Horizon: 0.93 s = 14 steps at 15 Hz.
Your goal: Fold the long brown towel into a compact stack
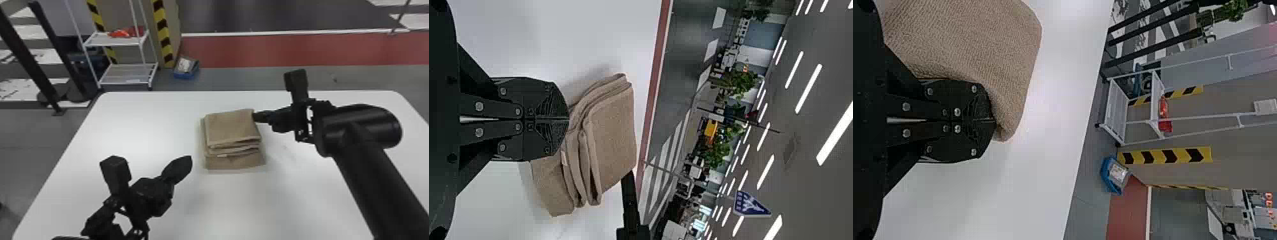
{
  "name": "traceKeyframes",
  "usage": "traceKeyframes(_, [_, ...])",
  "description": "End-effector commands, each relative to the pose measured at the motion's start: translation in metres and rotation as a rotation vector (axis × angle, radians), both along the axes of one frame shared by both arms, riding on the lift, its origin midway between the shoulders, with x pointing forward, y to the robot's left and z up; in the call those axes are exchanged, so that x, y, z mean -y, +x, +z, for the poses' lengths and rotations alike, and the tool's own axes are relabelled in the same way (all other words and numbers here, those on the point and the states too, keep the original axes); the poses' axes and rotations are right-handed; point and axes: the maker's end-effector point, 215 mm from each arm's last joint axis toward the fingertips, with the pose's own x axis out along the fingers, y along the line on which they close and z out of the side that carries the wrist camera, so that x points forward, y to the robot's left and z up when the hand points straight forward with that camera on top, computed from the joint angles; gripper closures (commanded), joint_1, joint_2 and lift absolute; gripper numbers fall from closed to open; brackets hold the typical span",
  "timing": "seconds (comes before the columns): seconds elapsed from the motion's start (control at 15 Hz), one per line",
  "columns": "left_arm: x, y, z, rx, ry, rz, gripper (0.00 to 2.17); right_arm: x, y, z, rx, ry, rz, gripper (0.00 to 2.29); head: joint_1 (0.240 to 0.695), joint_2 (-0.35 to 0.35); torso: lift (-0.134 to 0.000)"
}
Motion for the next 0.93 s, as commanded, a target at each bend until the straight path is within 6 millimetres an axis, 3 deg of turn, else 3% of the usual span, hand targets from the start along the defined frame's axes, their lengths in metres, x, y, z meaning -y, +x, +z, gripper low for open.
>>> traceKeyframes(0.0, [0.001,-0.002,0.004,0.006,-0.004,-0.002,1.42,0.009,-0.012,-0.018,-0.044,0.023,-0.006,2.17,0.695,0.088,-0.125])
traceKeyframes(0.13, [0.003,0.000,0.006,0.010,-0.003,0.001,1.42,0.026,-0.029,-0.031,-0.051,0.036,-0.038,1.91,0.695,0.084,-0.125])
traceKeyframes(0.2, [0.002,0.002,0.016,0.038,0.002,0.006,1.41,0.039,-0.037,-0.027,-0.035,0.047,-0.064,1.61,0.695,0.080,-0.125])
traceKeyframes(0.4, [0.003,0.003,0.034,0.077,0.025,0.012,1.41,0.071,-0.061,-0.001,0.044,0.044,-0.102,0.02,0.695,0.046,-0.125])
traceKeyframes(0.6, [0.007,0.005,0.054,0.126,0.039,0.037,1.34,0.097,-0.071,0.030,0.137,0.028,-0.124,0.02,0.695,0.017,-0.125])
traceKeyframes(0.73, [0.010,0.008,0.073,0.205,0.074,0.066,0.53,0.113,-0.082,0.044,0.203,0.010,-0.158,0.05,0.695,-0.008,-0.125])
traceKeyframes(0.8, [0.016,0.008,0.080,0.234,0.087,0.077,0.23,0.118,-0.089,0.051,0.244,-0.002,-0.180,0.05,0.695,-0.016,-0.125])
traceKeyframes(0.87, [0.020,0.009,0.094,0.284,0.091,0.094,0.06,0.125,-0.096,0.059,0.285,-0.023,-0.215,0.05,0.695,-0.026,-0.125])
